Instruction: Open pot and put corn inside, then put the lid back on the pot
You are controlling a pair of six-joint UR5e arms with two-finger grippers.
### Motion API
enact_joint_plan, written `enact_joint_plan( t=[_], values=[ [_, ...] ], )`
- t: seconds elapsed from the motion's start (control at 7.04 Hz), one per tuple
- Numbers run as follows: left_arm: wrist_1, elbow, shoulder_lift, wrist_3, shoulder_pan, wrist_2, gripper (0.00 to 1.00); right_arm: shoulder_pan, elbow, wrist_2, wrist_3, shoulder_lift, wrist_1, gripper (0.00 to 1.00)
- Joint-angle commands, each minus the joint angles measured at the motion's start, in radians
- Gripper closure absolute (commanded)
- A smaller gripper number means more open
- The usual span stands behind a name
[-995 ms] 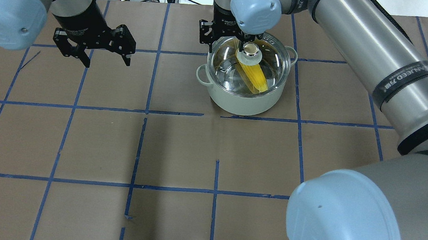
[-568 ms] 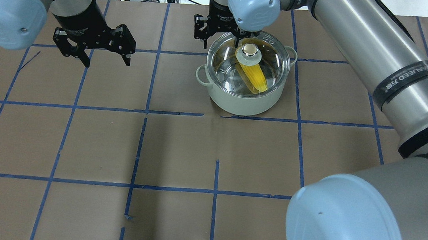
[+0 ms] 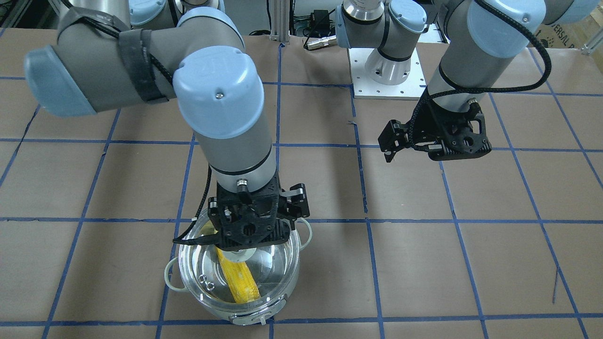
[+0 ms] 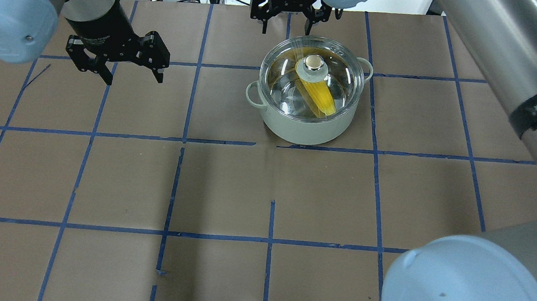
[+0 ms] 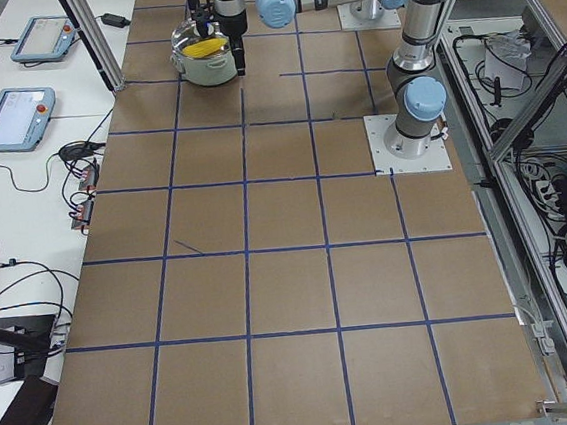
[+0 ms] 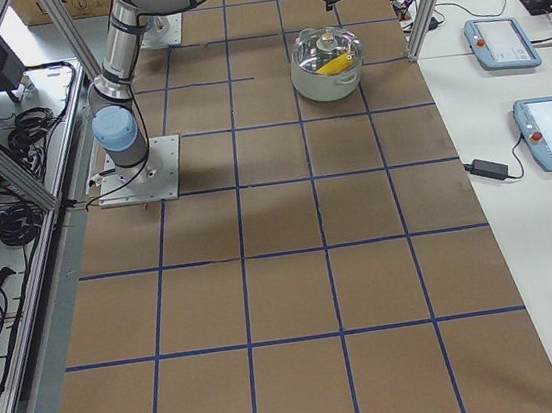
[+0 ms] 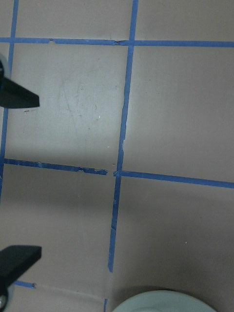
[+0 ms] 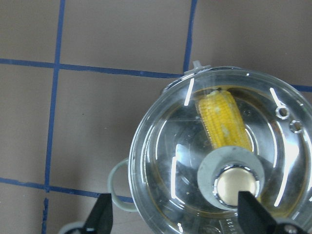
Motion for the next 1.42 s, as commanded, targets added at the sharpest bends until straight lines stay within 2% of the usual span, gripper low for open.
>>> enact_joint_plan(
  t=[0.0,0.57,0.85,0.99,1.28],
  values=[
    [-0.001,0.004,0.002,0.000,0.002,-0.002,0.00,-0.059,0.049,-0.052,-0.049,-0.045,0.015,0.09],
    [-0.001,0.005,0.006,-0.002,-0.001,-0.003,0.00,-0.186,0.244,-0.051,-0.162,-0.191,0.017,0.09],
    [-0.001,0.014,0.002,0.000,0.000,-0.003,0.00,-0.191,0.351,-0.065,-0.161,-0.304,0.012,0.08],
    [-0.001,0.011,0.003,-0.002,-0.001,-0.003,0.00,-0.186,0.370,-0.066,-0.158,-0.323,0.012,0.08],
    [-0.001,0.014,0.002,0.000,0.000,-0.003,0.00,-0.182,0.430,-0.068,-0.150,-0.432,0.044,0.08]
  ],
)
